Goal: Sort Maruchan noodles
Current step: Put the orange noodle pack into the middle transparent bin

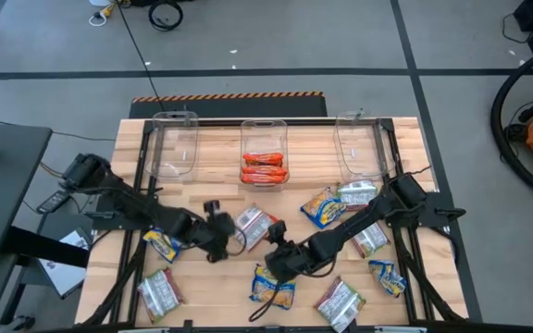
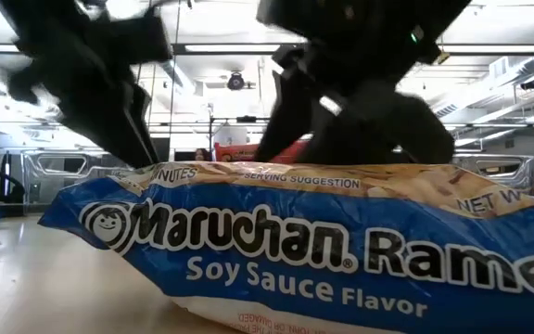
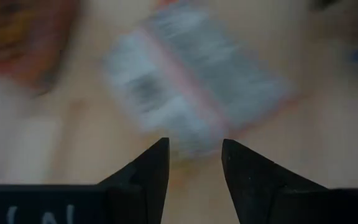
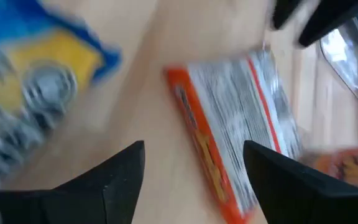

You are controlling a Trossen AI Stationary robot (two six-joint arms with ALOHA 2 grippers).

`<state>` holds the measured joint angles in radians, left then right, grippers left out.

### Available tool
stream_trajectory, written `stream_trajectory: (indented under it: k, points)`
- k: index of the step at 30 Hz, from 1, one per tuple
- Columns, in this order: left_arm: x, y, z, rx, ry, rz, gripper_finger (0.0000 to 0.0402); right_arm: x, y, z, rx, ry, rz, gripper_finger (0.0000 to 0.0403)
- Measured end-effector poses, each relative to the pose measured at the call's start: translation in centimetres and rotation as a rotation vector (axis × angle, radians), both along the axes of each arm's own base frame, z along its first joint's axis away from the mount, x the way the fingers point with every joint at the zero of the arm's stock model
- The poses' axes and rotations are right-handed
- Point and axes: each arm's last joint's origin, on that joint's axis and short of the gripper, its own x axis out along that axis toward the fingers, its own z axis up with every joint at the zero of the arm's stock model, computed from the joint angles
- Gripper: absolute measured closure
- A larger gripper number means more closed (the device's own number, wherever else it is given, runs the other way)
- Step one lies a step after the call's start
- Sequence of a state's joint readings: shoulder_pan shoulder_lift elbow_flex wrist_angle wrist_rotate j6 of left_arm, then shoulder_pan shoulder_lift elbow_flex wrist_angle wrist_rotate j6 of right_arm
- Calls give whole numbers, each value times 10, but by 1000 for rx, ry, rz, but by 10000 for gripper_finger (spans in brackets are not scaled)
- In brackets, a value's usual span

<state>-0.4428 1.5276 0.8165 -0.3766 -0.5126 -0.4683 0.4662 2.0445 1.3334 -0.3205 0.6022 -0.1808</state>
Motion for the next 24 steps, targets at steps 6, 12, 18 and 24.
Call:
stream_trajectory:
  k: [6,12,18,24]
  points:
    - [0,37,-17,67,27,202,249,5,-30,-10,-97,72,21,133]
    - [1,43,-32,-45,-84,183,249,10,-36,-22,-229,50,202,157]
    - [-2,44,-37,-59,-87,206,249,18,-33,-42,-349,55,291,163]
    - [-1,40,-44,-56,-66,189,249,20,-34,-49,-380,35,238,173]
